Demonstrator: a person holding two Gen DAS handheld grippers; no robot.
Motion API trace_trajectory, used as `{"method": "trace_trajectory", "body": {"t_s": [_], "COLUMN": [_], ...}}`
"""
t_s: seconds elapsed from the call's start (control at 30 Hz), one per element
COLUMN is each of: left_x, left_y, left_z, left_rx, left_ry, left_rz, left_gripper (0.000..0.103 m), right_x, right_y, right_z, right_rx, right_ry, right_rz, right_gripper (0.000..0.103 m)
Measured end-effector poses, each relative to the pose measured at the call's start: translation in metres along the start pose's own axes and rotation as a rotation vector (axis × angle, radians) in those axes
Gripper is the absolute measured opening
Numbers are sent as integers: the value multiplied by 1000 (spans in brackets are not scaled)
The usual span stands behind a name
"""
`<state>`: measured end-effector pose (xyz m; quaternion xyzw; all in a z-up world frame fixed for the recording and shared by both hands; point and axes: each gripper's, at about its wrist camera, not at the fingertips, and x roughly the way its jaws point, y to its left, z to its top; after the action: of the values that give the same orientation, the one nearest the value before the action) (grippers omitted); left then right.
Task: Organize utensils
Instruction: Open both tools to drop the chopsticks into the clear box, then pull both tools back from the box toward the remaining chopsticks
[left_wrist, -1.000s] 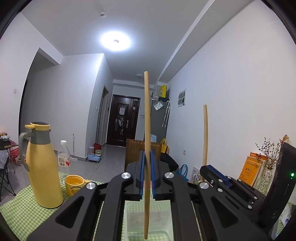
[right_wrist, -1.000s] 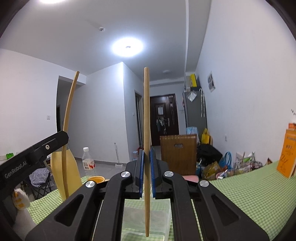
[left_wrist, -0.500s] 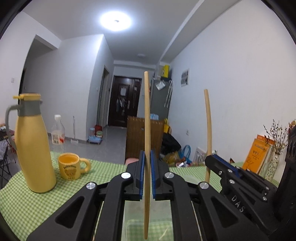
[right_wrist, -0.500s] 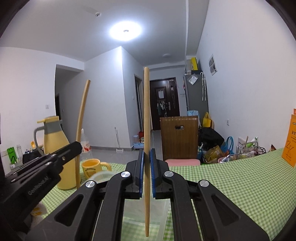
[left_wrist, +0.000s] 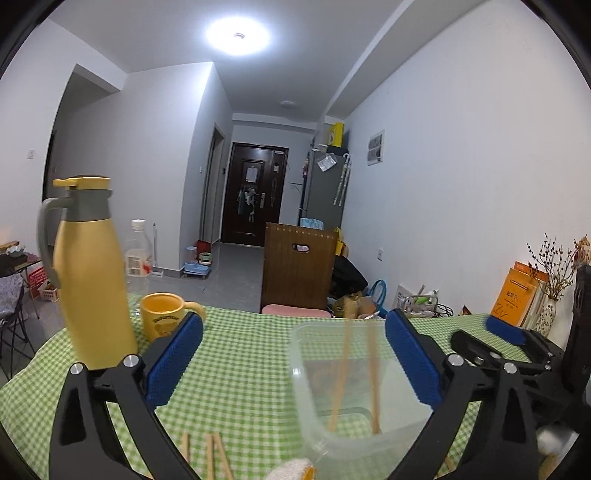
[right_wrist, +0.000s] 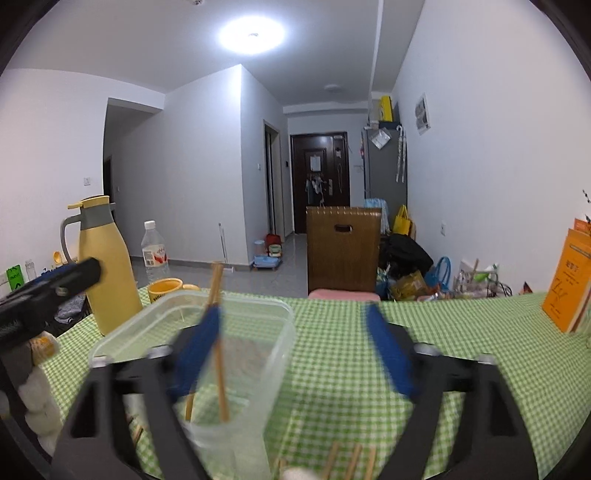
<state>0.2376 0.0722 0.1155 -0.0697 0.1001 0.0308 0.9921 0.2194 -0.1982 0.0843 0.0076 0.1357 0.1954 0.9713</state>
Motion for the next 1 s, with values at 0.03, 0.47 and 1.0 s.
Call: {"method": "trace_trajectory", "body": {"t_s": [0.03,0.47,1.0], "left_x": [-2,-36,-112], "left_y": [4,13,16], "left_z": [0,-7,-22], "left_rx": [-2,-21,-57], "left_ry": [7,26,3], "left_rz": [-1,-10,-63], "left_gripper": [96,96,96], "right_x": [-1,-24,-90], "right_y": [-2,4,25], "right_z": [0,-7,-33], "right_rx": [6,17,-17], "right_ry": [10,42,34], "right_rz": [-6,-34,22], "right_gripper": [94,95,95]}}
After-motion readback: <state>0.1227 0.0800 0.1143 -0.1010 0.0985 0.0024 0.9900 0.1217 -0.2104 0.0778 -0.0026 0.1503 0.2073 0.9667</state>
